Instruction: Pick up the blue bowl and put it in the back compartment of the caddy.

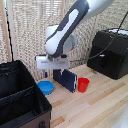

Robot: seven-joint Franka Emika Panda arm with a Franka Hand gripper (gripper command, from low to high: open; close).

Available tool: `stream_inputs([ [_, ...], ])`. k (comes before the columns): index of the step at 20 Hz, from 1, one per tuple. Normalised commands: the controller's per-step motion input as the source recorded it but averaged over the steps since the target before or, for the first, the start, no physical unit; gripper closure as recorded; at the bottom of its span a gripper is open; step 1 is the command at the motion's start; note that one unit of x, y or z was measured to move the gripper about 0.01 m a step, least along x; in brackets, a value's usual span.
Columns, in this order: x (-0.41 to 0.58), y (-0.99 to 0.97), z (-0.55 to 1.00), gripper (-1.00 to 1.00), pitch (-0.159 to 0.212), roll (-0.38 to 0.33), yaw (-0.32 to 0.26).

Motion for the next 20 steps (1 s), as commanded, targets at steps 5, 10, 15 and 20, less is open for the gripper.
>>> stream_inputs([
  [5, 0.0, 0.24, -0.52, -1.0, 0.0, -0.055, -0.019],
  [10, 0.0, 0.24, -0.42, 1.0, 0.017, -0.091, 0.0],
  [15, 0.0, 0.26, -0.36, 1.0, 0.034, -0.092, 0.0],
  [20, 0.0, 0.26, -0.26, 1.0, 0.021, -0.07, 0.0],
])
